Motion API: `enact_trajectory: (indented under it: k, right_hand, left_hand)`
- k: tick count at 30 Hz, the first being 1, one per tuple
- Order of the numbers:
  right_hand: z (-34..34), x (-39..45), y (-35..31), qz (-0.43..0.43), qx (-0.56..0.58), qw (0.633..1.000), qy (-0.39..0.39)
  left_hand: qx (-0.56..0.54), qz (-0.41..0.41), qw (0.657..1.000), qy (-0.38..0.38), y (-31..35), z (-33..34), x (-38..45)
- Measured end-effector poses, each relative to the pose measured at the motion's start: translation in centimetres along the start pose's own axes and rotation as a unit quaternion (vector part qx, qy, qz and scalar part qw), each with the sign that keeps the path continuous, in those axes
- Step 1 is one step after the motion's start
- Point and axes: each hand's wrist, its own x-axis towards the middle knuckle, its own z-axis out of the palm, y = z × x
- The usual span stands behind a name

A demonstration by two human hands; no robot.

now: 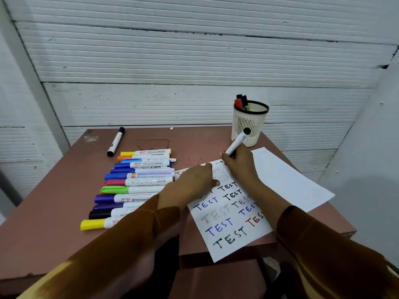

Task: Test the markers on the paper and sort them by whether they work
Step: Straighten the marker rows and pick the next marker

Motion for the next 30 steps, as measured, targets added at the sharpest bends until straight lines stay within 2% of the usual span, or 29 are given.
enact_trajectory:
  k: [11,24,27,30]
  right_hand:
    - [-0.1,0.0,0.1,0.018,0.049,0.999,0.003]
    - [0.1,0.1,0.0,0.035,0.023,0.999,-0.002]
    - [-0.2,0.3,0.3,0.047,0.117,0.992,0.025]
    - [-1.2,1.0,0.7,0.082,0.257,0.962,0.046]
  left_hand:
    - [-0.009,-0.002,1.0,-0.009,0.0,-0.1,-0.1]
    - [-0.016,-0.006,1.0,-0.014,0.1,-0.2,0.0]
    - [-0.008,-0.004,1.0,-0.015,0.1,-0.2,-0.1]
    - [-0.002,-0.003,1.0,-0.017,0.1,-0.3,-0.2]
